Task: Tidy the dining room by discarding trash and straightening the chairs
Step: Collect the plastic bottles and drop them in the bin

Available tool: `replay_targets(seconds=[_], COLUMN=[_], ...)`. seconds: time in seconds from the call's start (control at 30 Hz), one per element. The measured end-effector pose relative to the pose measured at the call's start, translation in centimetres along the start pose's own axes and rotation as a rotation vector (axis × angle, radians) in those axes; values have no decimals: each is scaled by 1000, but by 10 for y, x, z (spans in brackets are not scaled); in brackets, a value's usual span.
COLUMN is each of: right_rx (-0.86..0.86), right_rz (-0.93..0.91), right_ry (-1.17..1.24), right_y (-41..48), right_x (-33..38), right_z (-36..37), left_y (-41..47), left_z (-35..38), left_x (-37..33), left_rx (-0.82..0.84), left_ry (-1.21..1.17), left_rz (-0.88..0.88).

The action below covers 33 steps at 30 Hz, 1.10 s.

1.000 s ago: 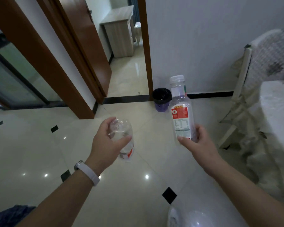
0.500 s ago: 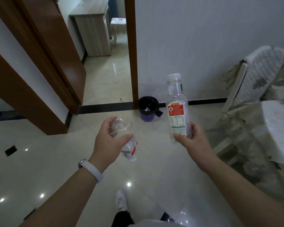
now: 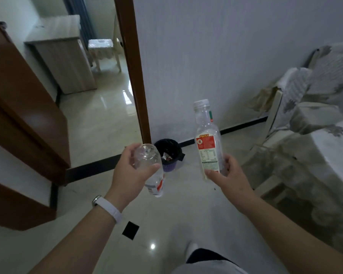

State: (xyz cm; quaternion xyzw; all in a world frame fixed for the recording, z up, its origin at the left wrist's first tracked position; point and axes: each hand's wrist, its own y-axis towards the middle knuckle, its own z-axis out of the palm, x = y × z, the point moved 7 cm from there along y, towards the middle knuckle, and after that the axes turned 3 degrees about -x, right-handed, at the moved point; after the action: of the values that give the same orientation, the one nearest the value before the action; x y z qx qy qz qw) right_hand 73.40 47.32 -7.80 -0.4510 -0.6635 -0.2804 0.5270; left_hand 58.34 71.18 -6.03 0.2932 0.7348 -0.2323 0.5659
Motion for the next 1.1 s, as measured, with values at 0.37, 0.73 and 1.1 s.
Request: replay_targets(seconds=[0.37, 0.73, 1.1], right_rx=[7, 0, -129], right_rz=[155, 269, 560], right_ry=[124, 12, -70], right_y=[202, 378, 448], right_x=[-44, -53, -140], right_z=[83, 94, 154], left_y=[189, 383, 530], left_z=[29, 94, 138], left_x=[39, 46, 177], left_rx=[2, 131, 333], left_ry=[47, 234, 184], left_rz=[-123, -82, -246])
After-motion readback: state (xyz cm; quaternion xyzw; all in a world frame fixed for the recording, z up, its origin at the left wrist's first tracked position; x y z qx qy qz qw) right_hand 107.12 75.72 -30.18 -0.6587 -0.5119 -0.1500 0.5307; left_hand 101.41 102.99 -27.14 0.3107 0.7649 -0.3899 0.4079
